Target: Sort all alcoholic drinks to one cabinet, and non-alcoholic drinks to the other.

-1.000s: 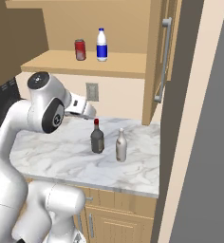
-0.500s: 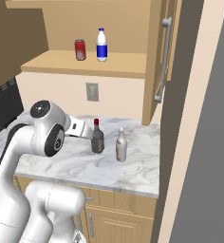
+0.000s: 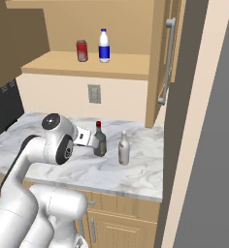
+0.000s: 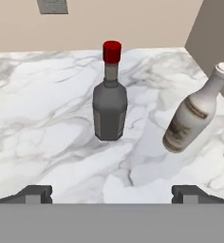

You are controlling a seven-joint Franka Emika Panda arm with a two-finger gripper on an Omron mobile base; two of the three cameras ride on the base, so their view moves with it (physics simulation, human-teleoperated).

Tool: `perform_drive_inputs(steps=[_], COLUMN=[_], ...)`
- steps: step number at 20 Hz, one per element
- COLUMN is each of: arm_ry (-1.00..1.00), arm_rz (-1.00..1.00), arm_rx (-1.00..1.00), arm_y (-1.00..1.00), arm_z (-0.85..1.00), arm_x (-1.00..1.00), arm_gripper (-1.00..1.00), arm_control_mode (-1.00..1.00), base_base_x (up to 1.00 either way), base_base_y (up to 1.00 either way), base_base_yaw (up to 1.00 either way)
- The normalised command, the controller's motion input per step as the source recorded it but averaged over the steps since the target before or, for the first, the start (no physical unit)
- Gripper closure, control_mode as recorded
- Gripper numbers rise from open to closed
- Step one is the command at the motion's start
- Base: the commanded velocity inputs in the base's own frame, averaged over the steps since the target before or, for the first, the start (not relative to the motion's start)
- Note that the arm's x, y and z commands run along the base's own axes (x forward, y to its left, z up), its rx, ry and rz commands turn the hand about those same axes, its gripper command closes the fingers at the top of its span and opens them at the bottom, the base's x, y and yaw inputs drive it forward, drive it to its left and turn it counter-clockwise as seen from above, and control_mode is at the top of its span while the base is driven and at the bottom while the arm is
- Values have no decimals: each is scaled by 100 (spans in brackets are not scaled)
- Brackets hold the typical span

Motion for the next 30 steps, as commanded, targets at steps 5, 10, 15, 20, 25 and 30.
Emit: perform_drive_inputs(steps=[5,10,15,20,25,30], arm_ry=[7,2,0,0,0,0], arm_rz=[0,0,0,0,0,0], arm_rx=[0,0,0,0,0,0], arm_y=[0,0,0,-1,-2,-8], arm_z=[-20,-3,-1,-10,-21,-19], arm_x=[33,30,26,25,25,20], arm_gripper=[-100,-100,-100,-100,-100,-100], arm_control_mode=[-100,-100,-100,-100,-100,-100], base_base_x=[0,0,0,0,0,0], base_base_y=[0,0,0,0,0,0], base_base_yaw=[0,0,0,0,0,0])
